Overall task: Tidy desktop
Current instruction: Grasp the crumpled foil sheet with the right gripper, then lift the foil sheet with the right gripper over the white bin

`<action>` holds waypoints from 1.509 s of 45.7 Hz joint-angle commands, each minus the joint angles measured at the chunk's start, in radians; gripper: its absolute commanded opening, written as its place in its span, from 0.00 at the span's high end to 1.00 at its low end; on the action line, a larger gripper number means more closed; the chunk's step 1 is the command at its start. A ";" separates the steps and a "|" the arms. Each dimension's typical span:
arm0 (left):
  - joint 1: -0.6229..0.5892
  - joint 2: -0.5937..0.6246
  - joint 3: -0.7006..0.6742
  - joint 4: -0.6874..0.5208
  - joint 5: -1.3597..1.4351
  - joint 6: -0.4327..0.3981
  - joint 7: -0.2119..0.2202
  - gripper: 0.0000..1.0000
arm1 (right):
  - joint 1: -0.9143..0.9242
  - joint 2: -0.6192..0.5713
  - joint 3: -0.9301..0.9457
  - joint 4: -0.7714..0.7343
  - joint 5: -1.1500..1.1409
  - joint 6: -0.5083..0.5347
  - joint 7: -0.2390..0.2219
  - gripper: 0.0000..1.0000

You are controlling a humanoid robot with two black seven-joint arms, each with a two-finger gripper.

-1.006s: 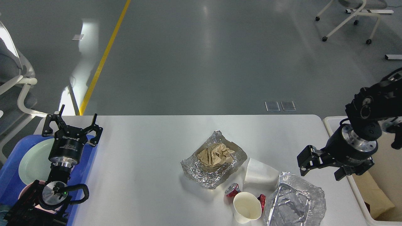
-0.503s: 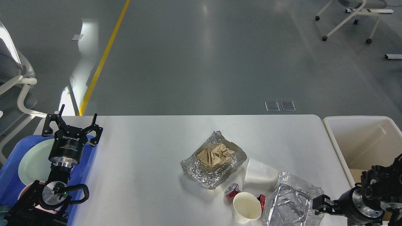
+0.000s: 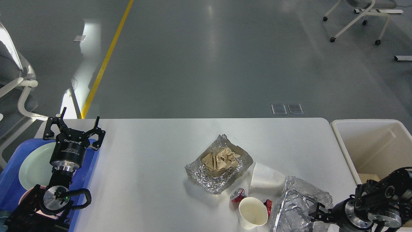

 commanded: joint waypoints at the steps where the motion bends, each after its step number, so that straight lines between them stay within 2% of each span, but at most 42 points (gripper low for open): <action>1: 0.000 0.000 0.000 0.000 0.000 0.000 0.000 0.03 | -0.013 0.014 0.004 -0.012 0.002 0.006 0.001 0.76; 8: 0.000 0.000 0.000 0.000 0.000 0.000 0.000 0.03 | -0.013 0.015 0.004 -0.012 0.033 0.001 0.001 1.00; 19: 0.000 0.000 0.000 0.000 0.000 0.000 0.000 0.03 | -0.010 0.015 0.004 -0.015 0.145 -0.037 0.002 1.00; 39: 0.000 0.000 0.000 0.000 0.000 0.000 0.000 0.03 | -0.005 0.001 0.002 -0.009 0.150 -0.028 0.002 1.00; 44: 0.000 0.000 0.000 0.000 0.000 0.000 0.000 0.03 | 0.023 -0.032 -0.009 0.011 0.145 -0.020 0.002 1.00; 48: 0.000 0.001 0.000 0.000 0.000 0.000 0.000 0.03 | 0.101 -0.081 -0.047 0.048 0.144 0.039 0.002 1.00; 59: 0.000 0.000 -0.001 0.000 0.000 0.000 0.000 0.03 | 0.404 -0.212 -0.208 0.094 0.136 0.285 0.008 1.00; 69: 0.000 0.000 0.000 0.000 0.000 0.000 0.000 0.03 | 0.769 -0.230 -0.366 0.174 0.133 0.483 0.006 1.00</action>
